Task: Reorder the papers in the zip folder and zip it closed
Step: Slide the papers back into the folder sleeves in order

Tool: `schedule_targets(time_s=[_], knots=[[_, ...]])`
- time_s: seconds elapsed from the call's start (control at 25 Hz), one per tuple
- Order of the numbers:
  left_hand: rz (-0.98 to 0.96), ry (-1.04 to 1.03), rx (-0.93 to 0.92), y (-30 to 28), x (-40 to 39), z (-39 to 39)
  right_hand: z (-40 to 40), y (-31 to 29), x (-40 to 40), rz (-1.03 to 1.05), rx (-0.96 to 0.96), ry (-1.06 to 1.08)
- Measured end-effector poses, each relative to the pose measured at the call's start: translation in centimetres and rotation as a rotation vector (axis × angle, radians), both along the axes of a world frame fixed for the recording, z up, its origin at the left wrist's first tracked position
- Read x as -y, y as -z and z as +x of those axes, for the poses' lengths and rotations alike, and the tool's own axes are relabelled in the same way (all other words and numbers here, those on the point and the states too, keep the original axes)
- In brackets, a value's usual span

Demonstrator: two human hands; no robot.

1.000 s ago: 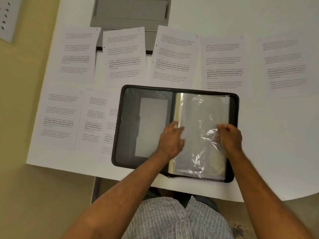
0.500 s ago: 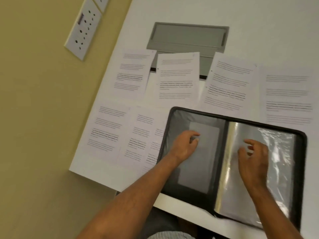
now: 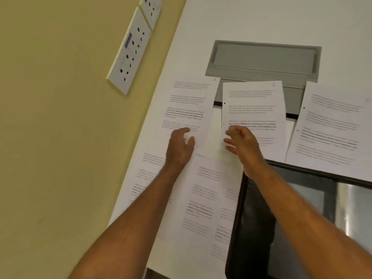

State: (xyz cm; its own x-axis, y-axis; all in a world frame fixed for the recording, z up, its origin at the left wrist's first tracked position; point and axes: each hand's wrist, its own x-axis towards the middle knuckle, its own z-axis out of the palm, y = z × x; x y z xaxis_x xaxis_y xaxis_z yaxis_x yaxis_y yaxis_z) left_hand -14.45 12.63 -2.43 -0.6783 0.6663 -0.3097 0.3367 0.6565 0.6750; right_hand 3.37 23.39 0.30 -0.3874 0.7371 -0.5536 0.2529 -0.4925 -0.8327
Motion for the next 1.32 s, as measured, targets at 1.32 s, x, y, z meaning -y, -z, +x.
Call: schedule_targets(time_s=[1.32], knots=[[0.236, -0.286, 0.826, -4.6, -2.7, 13.1, 18.4, -2.2, 0.0, -0.024, 0.028, 0.14]])
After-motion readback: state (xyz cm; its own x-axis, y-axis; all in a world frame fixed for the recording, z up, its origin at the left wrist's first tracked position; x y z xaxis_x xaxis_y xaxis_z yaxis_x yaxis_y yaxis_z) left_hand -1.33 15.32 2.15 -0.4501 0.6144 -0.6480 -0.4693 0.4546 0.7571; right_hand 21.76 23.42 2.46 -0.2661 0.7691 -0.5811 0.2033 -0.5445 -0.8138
